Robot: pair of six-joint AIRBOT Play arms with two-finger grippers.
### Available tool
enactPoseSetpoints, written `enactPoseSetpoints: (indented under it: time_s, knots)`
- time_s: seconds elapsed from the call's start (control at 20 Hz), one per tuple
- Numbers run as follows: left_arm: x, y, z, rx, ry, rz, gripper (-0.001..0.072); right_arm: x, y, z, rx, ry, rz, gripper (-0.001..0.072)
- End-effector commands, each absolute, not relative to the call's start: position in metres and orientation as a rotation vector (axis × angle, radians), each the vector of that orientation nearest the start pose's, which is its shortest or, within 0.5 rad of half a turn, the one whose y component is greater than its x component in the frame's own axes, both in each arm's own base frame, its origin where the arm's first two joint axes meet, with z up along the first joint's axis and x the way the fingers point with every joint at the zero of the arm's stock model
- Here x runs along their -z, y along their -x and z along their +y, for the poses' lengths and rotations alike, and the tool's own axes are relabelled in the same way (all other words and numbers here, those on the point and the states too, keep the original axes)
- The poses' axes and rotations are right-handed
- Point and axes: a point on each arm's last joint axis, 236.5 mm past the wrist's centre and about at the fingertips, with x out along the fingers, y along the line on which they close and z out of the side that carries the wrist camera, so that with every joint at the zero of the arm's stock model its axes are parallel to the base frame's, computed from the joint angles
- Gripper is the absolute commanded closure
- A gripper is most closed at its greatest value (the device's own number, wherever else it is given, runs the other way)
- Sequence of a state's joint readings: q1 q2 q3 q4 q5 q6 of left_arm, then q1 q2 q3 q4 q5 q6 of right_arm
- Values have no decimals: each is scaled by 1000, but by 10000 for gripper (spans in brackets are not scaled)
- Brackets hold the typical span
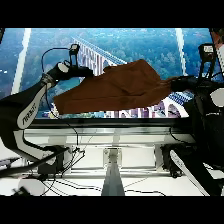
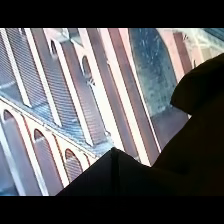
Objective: Fold the clothes and pants, and hang the long-sleeved shirts on hangers.
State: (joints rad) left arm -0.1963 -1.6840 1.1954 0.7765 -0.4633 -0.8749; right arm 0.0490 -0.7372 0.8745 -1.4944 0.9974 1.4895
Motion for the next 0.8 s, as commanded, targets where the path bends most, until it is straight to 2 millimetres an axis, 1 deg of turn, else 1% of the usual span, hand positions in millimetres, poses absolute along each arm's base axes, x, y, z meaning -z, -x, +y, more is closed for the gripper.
enactPoseSetpoints:
  time_s: [0.0, 0.1, 0.15, 0.2, 0.25, 0.3, 0.35, 0.4, 0.45, 0.55, 0.6, 0.7, 0.75]
  knots:
    - [-2, -530, -164, 454, 96, 712, 686, -110, -330, 31, -120, 32, 822, 693]
    - [-68, -535, -140, 420, 99, 586, 686, -120, -338, 31, -117, 31, 771, 693]
    - [-101, -533, -127, 401, 99, 525, 686, -130, -343, 31, -116, 29, 735, 693]
    - [-140, -527, -111, 377, 97, 450, 686, -146, -347, 31, -116, 28, 697, 693]
    - [-178, -519, -96, 352, 93, 377, 686, -165, -350, 31, -115, 28, 650, 693]
    - [-220, -506, -79, 323, 87, 295, 686, -192, -354, 31, -112, 31, 583, 693]
    - [-256, -490, -63, 294, 79, 220, 686, -220, -357, 31, -110, 31, 513, 693]
    - [-295, -470, -47, 261, 67, 138, 686, -254, -357, 31, -110, 29, 431, 693]
    - [-329, -448, -34, 229, 54, 63, 687, -288, -355, 30, -108, 29, 349, 693]
    - [-397, -397, -9, 148, 23, -107, 686, -360, -341, 30, -105, 27, 176, 693]
    - [-429, -367, 3, 99, 6, -200, 686, -394, -330, 29, -106, 24, 95, 693]
    - [-480, -308, 18, 12, -27, -361, 686, -446, -301, 32, -123, 5, -27, 693]
    - [-500, -279, 22, -26, -46, -429, 686, -466, -287, 35, -138, -8, -76, 693]
